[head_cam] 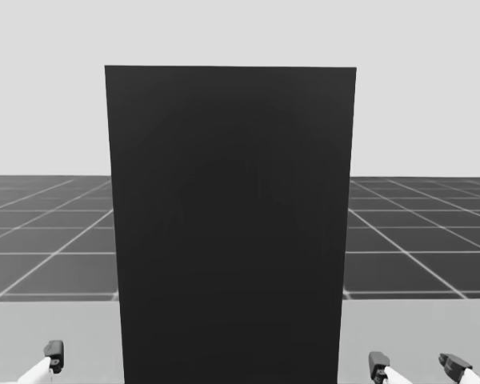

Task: Reach around the screen and pick up the object behind it.

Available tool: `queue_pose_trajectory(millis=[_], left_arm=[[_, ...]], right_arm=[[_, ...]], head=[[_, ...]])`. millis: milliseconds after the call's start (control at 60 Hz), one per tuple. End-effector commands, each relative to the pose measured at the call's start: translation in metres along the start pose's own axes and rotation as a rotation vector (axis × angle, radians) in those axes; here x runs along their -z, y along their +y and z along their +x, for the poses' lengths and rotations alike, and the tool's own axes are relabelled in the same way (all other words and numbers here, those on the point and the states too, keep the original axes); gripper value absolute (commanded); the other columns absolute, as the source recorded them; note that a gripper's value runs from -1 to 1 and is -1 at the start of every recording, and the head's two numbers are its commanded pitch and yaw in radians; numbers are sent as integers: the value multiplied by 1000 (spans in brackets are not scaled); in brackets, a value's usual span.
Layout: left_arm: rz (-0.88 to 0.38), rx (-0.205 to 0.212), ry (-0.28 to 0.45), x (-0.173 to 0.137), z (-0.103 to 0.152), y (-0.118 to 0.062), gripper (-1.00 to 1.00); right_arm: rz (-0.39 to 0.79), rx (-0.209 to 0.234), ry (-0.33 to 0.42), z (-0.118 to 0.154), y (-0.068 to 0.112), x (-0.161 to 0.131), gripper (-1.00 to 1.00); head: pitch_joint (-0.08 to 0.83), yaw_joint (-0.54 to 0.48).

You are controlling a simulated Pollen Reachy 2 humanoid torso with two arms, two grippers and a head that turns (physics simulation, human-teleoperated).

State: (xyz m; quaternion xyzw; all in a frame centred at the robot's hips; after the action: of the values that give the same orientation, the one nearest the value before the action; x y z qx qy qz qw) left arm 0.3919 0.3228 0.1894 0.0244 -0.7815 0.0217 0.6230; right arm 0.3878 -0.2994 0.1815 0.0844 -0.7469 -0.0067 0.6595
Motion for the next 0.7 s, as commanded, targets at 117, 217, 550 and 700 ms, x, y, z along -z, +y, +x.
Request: queue_pose_trajectory(millis=[117,217,550,700], left_arm=[[-2,-2,11,0,0,1,-1000],[-59,0,74,0,-3,0,-1000],[-423,11,224,-15,-8,-20,-1000],[-665,5,182,-33,1,-29,-1000]], right_arm=[[14,-23,6,0,2,-3,-1000],[90,5,88,0,2,-4,-1000],[379,-31,170,-11,17,-14,-1000],[600,-32,96,-9,38,-28,-1000]], head=[[21,-22],[24,-23],[49,-23],[58,-24]])
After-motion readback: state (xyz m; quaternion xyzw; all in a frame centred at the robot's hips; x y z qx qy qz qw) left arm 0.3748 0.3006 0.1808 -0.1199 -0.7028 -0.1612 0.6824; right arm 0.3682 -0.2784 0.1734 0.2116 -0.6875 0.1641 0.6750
